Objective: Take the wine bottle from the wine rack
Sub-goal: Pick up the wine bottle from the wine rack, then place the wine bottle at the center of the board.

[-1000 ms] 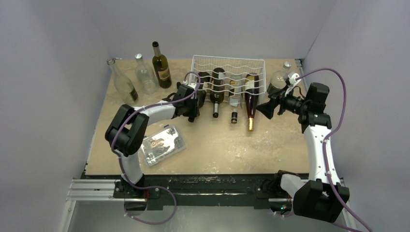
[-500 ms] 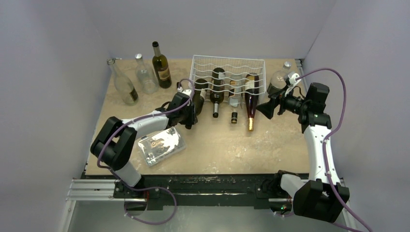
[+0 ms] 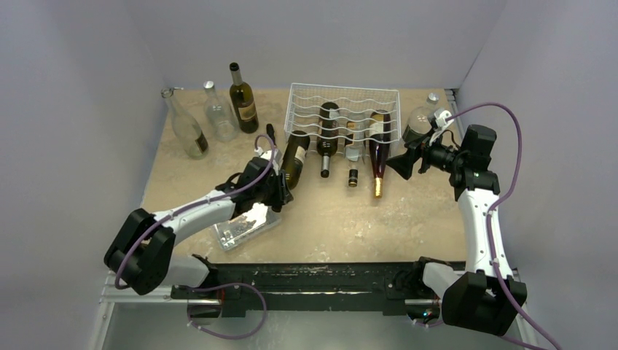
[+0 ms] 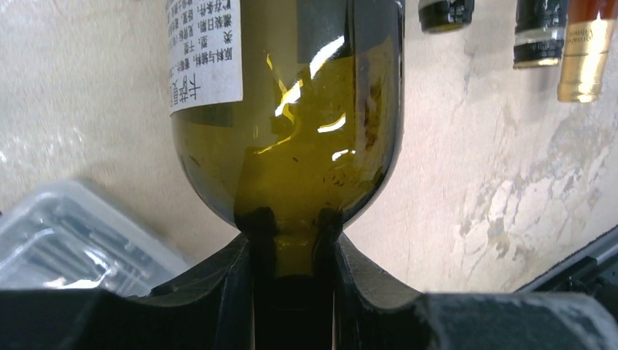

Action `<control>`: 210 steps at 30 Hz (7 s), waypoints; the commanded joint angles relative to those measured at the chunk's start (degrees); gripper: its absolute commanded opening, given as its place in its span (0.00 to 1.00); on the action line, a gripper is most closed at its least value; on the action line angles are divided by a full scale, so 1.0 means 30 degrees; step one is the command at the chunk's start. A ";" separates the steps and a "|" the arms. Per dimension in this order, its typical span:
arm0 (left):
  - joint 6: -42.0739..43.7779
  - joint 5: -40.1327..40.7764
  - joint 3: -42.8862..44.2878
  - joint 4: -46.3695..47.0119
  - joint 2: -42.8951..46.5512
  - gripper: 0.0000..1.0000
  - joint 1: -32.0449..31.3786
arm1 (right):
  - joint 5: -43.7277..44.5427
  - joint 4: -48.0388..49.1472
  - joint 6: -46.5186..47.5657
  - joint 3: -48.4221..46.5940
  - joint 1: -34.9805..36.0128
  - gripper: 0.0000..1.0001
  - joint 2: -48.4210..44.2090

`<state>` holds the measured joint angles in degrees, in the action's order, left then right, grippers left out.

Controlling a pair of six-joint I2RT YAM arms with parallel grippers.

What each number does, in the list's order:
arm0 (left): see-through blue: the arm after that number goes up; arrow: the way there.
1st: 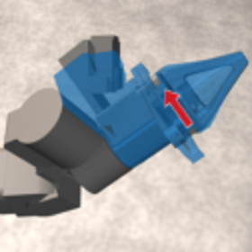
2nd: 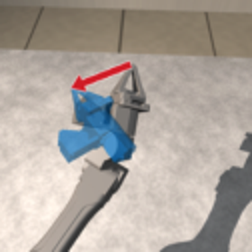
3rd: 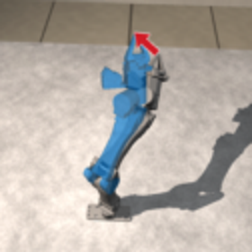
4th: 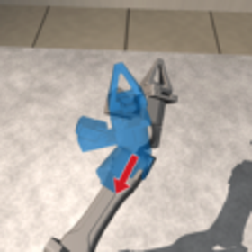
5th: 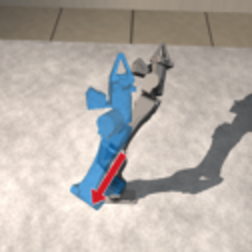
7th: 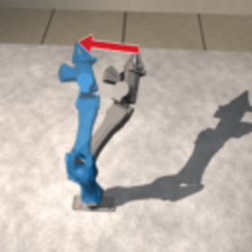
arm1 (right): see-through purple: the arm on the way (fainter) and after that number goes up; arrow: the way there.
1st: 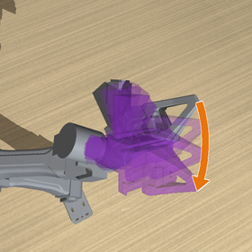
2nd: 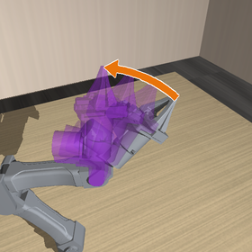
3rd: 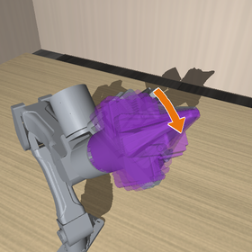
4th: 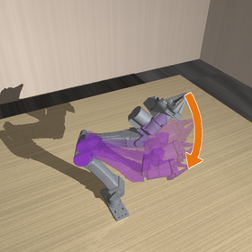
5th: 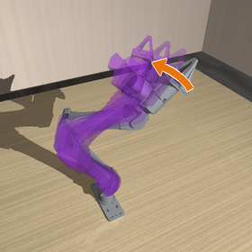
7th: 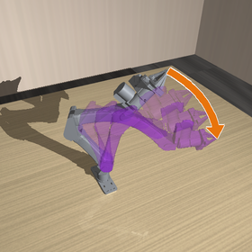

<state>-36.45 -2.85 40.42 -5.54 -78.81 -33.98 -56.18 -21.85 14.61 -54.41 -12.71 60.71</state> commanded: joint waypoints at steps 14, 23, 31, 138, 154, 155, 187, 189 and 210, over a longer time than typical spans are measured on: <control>-0.2218 -0.2024 -0.2335 -0.0122 0.6745 0.00 -0.0494 | 0.0514 0.0188 0.0606 -0.0422 -0.0070 0.99 -0.0050; -0.3051 -0.3590 -0.3238 -0.1680 0.9532 0.00 -0.0918 | -0.0067 0.0062 0.1269 -0.0219 -0.0070 0.99 -0.0156; -0.4136 -0.5135 -0.3873 -0.1442 1.0765 0.00 -0.1938 | -0.3774 -0.2615 0.6533 0.0186 0.0000 0.99 -0.0589; -0.7510 -0.9641 0.0478 0.7208 -0.0040 0.00 -0.8597 | 0.9485 -0.1294 1.8587 0.5856 1.9647 0.91 0.0950; -0.7524 -0.9725 0.0104 0.7079 0.0312 0.30 -0.8596 | 0.8943 -0.1682 1.7545 0.5227 1.9619 0.20 0.1045; -0.7552 -0.9678 0.0051 0.7028 0.0399 0.34 -0.8596 | 0.8921 -0.1694 1.7454 0.5182 1.9603 0.19 0.1012; -0.2654 -0.5847 -0.0803 0.1993 0.8561 0.75 -0.8508 | 0.4364 -0.3789 1.6886 0.4149 1.4953 0.13 -0.1799; -0.2409 -0.5372 -0.0904 0.1878 0.9192 0.75 -0.8512 | 0.4075 -0.4033 1.6790 0.3971 1.4570 0.13 -0.1901; -0.0458 0.0522 -0.2884 -0.0237 1.4720 1.00 -0.8509 | 0.0894 -0.6899 1.5488 0.1721 1.0496 0.12 -0.2548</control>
<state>-39.22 -3.68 32.93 -6.02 -35.24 -59.33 -47.72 -42.22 61.69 -44.84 20.12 55.64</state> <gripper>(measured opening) 0.998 0.788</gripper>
